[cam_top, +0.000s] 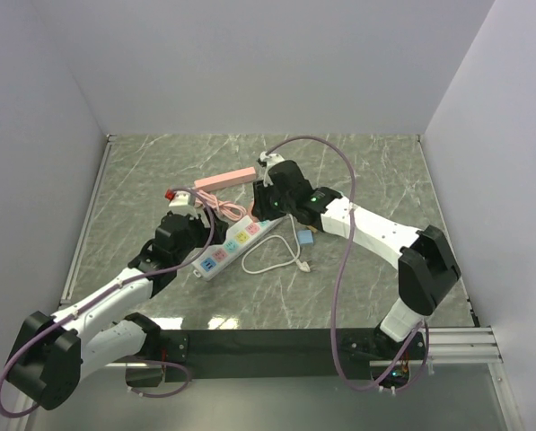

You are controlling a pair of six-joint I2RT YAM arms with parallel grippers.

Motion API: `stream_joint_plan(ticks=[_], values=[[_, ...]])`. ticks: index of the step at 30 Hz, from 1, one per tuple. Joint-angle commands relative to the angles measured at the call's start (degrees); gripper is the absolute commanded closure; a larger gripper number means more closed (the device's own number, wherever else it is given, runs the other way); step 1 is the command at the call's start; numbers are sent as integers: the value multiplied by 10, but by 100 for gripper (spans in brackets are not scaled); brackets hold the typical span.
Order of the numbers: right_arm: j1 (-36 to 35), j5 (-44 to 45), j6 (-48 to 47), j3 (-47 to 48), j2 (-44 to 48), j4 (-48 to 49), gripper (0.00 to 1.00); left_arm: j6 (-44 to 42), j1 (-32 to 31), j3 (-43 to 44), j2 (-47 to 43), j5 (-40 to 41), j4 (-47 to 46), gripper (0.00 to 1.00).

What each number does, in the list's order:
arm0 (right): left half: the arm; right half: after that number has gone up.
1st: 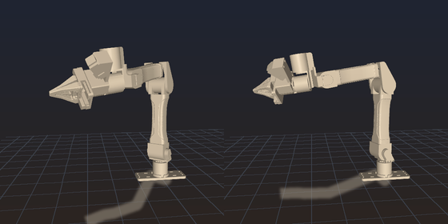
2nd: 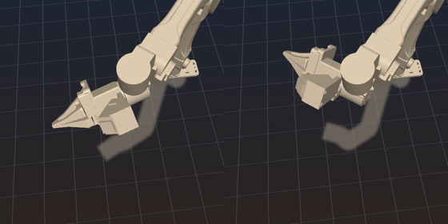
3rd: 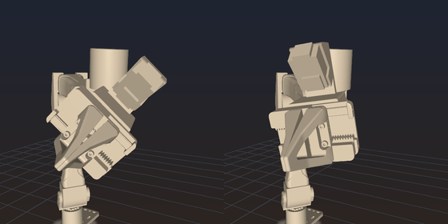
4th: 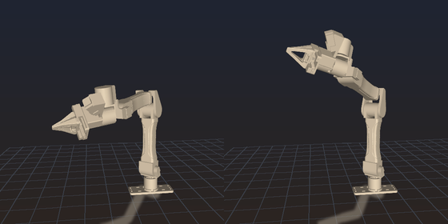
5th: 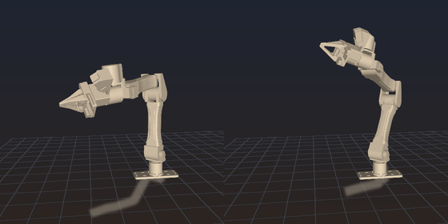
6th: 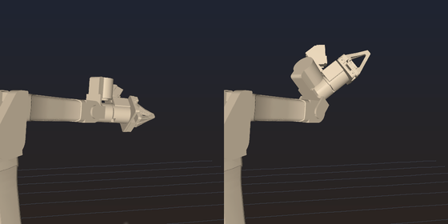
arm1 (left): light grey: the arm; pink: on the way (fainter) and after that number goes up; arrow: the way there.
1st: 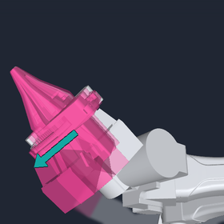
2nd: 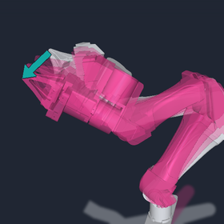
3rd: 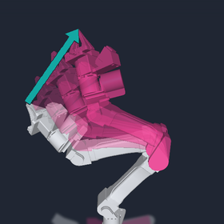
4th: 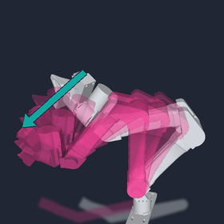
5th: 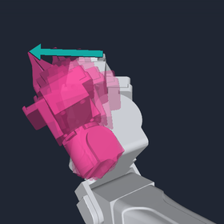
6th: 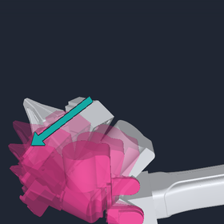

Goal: Insert the plug

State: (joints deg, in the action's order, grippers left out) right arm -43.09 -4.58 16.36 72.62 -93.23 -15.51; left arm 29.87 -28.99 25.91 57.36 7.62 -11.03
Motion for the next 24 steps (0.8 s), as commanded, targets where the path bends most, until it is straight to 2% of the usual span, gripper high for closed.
stream_joint_plan(ticks=[1, 5, 10, 13, 17, 24], values=[[-9, 72, 68, 39, -13, -21, 100, 13, 2, -6, -5, 6, -5, 17], [-14, 58, 68, 37, -12, -9, 100, 12, 3, -12, -16, 8, -5, 17], [-37, -50, -2, 21, -14, 23, 100, 17, 5, -20, -33, 27, 2, 17], [-65, -92, -27, 11, -19, 44, 100, 32, 38, -18, -53, 52, 31, 11], [-94, -131, -32, 3, -29, 76, 100, 68, 84, -33, -95, 83, 51, 8], [-123, -119, -41, 40, -71, 59, 100, 76, 120, -58, -168, 81, 65, 6]])
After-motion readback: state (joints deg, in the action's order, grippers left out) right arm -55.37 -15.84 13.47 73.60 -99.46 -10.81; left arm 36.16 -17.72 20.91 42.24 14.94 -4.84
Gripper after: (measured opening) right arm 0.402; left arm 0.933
